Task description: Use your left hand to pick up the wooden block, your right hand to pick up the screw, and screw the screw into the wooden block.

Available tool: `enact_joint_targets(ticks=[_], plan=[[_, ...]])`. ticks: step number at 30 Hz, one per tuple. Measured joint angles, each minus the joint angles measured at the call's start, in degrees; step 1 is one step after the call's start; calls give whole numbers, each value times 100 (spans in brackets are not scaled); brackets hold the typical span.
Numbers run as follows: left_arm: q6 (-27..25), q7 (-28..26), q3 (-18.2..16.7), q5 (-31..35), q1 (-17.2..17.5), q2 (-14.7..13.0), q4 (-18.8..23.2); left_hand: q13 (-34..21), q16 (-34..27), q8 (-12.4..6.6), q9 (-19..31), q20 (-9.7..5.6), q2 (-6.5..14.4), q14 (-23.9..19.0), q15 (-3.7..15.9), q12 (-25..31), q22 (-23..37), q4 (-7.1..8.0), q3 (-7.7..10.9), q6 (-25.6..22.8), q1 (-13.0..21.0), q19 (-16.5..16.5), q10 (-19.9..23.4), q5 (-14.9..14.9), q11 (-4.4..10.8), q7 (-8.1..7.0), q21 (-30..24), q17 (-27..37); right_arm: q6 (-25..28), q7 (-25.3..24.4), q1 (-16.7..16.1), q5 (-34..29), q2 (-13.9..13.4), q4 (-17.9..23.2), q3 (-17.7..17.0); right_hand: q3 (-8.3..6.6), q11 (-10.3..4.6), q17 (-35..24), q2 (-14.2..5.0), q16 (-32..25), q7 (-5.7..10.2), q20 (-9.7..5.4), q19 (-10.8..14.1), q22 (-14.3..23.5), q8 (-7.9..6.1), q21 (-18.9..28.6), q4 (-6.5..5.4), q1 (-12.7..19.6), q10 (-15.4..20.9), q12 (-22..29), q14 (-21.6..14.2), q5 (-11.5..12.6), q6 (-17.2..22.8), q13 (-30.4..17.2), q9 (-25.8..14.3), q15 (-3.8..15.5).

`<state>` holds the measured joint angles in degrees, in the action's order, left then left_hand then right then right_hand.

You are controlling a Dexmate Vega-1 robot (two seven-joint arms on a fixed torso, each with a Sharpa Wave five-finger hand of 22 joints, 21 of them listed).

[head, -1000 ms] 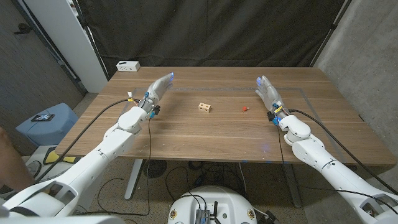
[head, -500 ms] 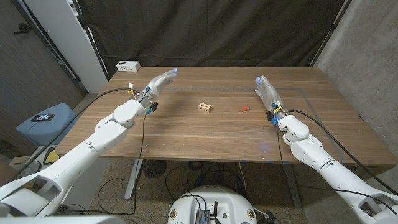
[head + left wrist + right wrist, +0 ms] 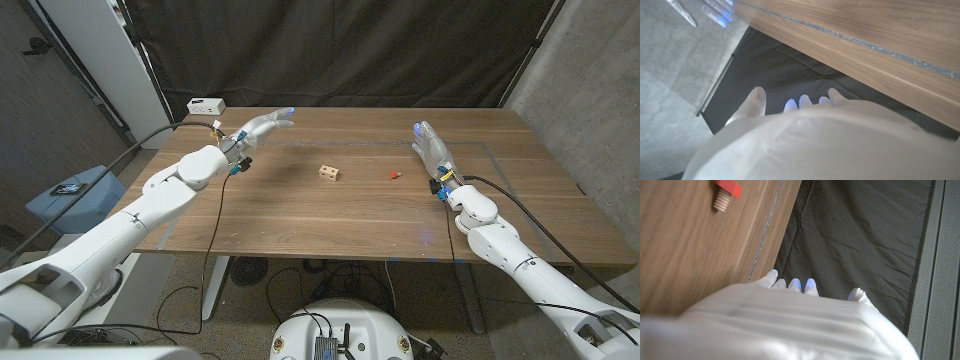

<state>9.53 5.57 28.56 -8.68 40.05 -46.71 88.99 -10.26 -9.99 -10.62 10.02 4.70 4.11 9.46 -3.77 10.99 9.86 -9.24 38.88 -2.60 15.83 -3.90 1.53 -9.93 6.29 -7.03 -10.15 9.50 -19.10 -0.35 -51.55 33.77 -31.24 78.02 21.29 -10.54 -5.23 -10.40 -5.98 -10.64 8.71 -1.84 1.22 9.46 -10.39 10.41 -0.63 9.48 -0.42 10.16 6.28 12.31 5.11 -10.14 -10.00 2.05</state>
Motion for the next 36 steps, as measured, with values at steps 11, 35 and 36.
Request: enact_joint_targets(ticks=[11,35,36], plan=[[-135,689,318,743,-523,-268,152,-30,0,-49,-1,166,-110,-24,-23,33,1,-110,3,-71,320,-38,82,0,56,-132,-27,-1,-157,33,33,23,46,-165,-43,-16,-31,0,-14,0,22,20,23,0,0,0,16,59,-32,24,0,0,22,-1,0,0],[-640,1574,1051,3157,-1443,-302,769,-64,-83,-172,27,531,-568,-425,194,201,1,-173,64,-541,1518,-551,655,0,346,-331,41,26,-455,185,285,64,254,-736,-56,-63,-30,-1,-37,0,31,0,43,0,-8,0,63,81,-31,22,-1,0,31,-15,0,-1],[-658,1577,1075,3191,-1452,-292,826,-78,-83,-172,27,571,-595,-425,194,202,1,-173,64,-553,1596,-591,686,0,376,-343,41,26,-460,188,290,65,255,-750,-58,-63,-30,-1,-37,0,31,0,43,-1,-8,0,63,81,-31,22,-1,0,31,-15,0,-1]])
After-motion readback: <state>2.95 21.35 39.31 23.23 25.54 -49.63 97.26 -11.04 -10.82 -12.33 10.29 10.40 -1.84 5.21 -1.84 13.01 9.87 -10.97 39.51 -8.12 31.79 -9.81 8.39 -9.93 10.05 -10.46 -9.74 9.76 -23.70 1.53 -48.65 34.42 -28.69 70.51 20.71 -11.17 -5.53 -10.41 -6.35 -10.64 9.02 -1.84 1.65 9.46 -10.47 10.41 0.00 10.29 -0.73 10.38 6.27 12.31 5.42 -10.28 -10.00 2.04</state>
